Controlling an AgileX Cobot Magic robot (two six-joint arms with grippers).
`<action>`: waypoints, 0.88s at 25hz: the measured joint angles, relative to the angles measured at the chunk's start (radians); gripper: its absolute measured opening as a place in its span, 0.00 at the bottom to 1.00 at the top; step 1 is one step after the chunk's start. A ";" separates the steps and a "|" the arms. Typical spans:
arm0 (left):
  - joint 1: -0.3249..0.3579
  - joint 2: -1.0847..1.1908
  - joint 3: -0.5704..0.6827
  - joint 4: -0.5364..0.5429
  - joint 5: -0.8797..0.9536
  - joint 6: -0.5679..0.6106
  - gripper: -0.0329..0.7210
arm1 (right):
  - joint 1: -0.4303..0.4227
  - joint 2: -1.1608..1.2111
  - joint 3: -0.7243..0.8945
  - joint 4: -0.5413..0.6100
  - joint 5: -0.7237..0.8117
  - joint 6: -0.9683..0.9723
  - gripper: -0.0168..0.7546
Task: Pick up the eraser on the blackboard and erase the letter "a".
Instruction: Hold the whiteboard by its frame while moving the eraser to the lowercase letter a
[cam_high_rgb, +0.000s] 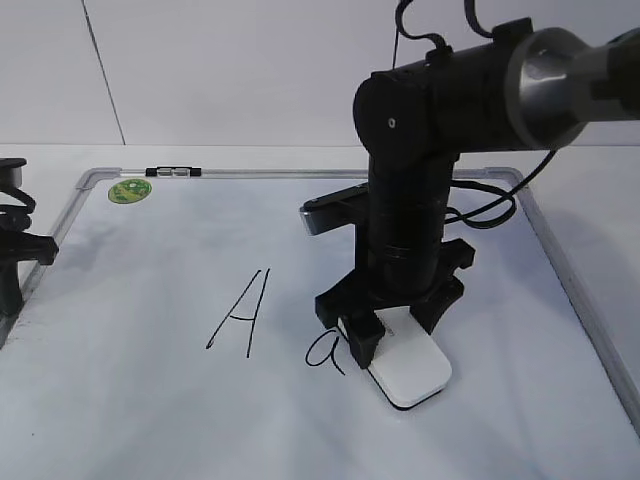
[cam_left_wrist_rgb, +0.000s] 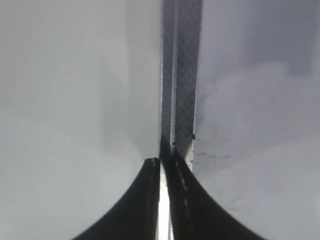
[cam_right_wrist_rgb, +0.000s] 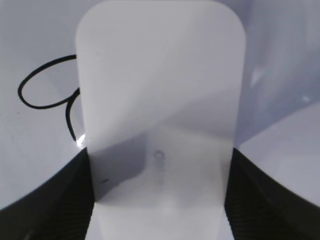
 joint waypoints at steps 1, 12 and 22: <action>0.000 0.000 0.000 0.000 0.000 0.000 0.08 | 0.000 0.002 0.000 0.000 0.000 -0.002 0.75; 0.000 0.000 0.000 0.006 0.000 0.000 0.08 | 0.028 0.003 -0.004 0.002 0.000 -0.016 0.75; 0.000 0.000 0.000 0.010 -0.002 0.000 0.08 | 0.118 0.005 -0.006 -0.001 -0.005 -0.020 0.75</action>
